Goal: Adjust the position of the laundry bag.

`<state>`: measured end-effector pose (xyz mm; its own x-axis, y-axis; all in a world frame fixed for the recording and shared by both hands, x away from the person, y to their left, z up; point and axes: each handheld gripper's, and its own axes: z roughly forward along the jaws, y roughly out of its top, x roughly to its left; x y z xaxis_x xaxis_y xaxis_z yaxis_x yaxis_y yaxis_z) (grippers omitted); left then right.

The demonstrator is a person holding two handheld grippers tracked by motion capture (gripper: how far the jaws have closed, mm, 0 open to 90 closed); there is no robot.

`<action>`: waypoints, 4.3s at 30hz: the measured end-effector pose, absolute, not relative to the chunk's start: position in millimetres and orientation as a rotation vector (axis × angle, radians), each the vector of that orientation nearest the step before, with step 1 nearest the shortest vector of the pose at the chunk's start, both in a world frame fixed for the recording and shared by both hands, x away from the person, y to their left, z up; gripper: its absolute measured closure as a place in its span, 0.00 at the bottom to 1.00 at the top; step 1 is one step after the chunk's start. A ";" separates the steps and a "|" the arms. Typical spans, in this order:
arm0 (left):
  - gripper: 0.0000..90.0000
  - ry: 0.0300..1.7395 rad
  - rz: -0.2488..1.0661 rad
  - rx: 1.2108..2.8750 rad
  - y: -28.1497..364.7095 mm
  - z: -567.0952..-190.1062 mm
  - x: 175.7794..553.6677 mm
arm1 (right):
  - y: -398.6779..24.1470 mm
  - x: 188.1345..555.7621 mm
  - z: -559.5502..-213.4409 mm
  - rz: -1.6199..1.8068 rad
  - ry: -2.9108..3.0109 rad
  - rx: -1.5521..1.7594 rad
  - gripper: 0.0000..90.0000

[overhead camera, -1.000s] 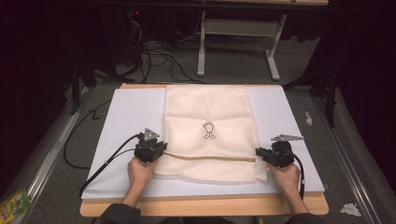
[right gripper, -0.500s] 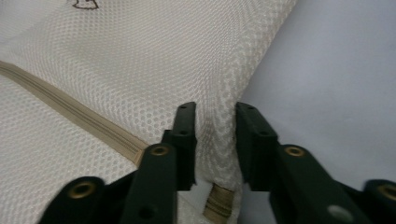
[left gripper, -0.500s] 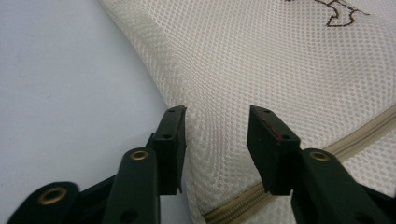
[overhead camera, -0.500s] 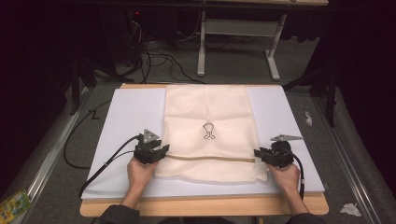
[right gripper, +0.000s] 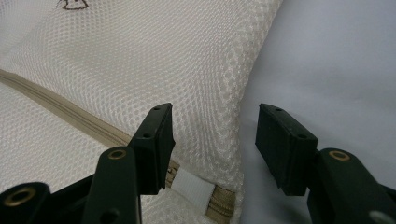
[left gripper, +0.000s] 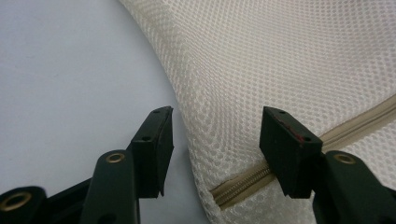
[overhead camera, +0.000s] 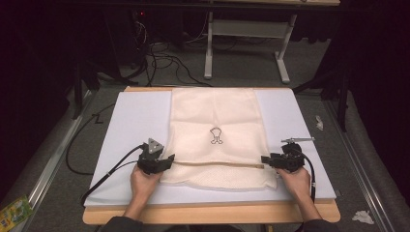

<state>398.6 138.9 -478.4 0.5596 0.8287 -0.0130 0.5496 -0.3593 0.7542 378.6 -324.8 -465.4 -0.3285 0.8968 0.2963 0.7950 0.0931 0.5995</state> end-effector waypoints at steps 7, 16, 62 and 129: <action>0.48 1.116 0.477 2.050 138.5 -484.9 398.7 | -325.3 382.4 -460.8 1.026 2.251 1.806 0.52; 0.48 1.119 0.467 2.037 139.8 -486.0 399.1 | -318.2 388.8 -457.1 1.007 2.330 1.871 0.51; 0.50 1.143 0.479 2.032 138.0 -486.2 399.2 | -313.7 390.3 -463.2 1.121 2.449 1.862 0.68; 0.52 0.820 0.228 2.074 63.6 -428.7 384.9 | -293.5 385.6 -439.5 1.234 2.455 1.596 0.94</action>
